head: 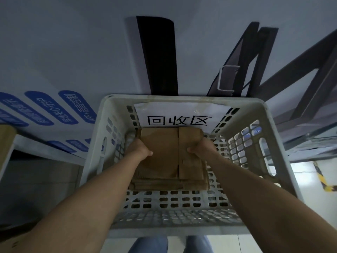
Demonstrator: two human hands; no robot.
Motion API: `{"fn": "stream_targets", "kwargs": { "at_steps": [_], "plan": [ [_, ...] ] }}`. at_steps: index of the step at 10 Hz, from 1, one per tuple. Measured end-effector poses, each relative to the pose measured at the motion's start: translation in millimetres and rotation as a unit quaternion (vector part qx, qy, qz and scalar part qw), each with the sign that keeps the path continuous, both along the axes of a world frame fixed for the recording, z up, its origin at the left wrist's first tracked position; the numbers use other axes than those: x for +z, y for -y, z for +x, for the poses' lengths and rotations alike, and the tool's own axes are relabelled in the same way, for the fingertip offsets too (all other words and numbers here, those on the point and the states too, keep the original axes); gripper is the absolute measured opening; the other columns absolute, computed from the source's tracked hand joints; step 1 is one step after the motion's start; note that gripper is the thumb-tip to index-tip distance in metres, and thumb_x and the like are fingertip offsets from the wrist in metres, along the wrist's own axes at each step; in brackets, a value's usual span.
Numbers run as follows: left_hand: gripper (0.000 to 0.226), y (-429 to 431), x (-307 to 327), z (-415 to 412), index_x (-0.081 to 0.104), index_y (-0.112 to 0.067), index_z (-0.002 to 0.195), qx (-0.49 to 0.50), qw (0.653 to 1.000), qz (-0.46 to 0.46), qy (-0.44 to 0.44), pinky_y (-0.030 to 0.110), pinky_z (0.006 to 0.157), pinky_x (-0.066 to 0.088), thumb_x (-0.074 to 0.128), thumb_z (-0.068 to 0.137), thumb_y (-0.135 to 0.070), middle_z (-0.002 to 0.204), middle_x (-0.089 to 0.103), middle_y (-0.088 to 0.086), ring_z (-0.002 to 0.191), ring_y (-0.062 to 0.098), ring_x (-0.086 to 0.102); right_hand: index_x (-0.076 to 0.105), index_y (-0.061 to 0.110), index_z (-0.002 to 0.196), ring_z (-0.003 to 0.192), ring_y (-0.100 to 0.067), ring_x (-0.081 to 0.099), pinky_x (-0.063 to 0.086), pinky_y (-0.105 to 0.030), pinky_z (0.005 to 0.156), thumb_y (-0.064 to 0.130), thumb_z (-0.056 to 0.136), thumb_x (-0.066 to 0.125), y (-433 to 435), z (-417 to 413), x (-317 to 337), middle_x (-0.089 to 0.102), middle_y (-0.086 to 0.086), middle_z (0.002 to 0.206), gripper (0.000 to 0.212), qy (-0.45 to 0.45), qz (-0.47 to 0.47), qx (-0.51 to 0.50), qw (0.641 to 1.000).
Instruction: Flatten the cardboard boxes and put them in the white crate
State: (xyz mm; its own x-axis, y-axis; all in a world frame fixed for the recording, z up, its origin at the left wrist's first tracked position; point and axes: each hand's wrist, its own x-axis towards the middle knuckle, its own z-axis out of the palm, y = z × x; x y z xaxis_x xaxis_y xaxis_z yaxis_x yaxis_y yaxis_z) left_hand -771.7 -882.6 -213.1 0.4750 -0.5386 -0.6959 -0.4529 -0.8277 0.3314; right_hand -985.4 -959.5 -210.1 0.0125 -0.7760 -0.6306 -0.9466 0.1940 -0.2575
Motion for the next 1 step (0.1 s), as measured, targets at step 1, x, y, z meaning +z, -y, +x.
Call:
{"fn": "stream_targets", "kwargs": {
  "at_steps": [1],
  "plan": [
    [0.087, -0.1, 18.7, 0.7, 0.03, -0.004, 0.141, -0.023, 0.998, -0.036, 0.036, 0.04, 0.101, 0.043, 0.08, 0.072, -0.023, 0.14, 0.042, 0.015, 0.125, 0.031, 0.045, 0.056, 0.007, 0.115, 0.082, -0.02, 0.057, 0.046, -0.03, 0.067, 0.038, 0.087, 0.063, -1.2, 4.2, 20.0, 0.058, -0.005, 0.088, 0.042, -0.014, -0.06, 0.017, 0.998]
  ]
}}
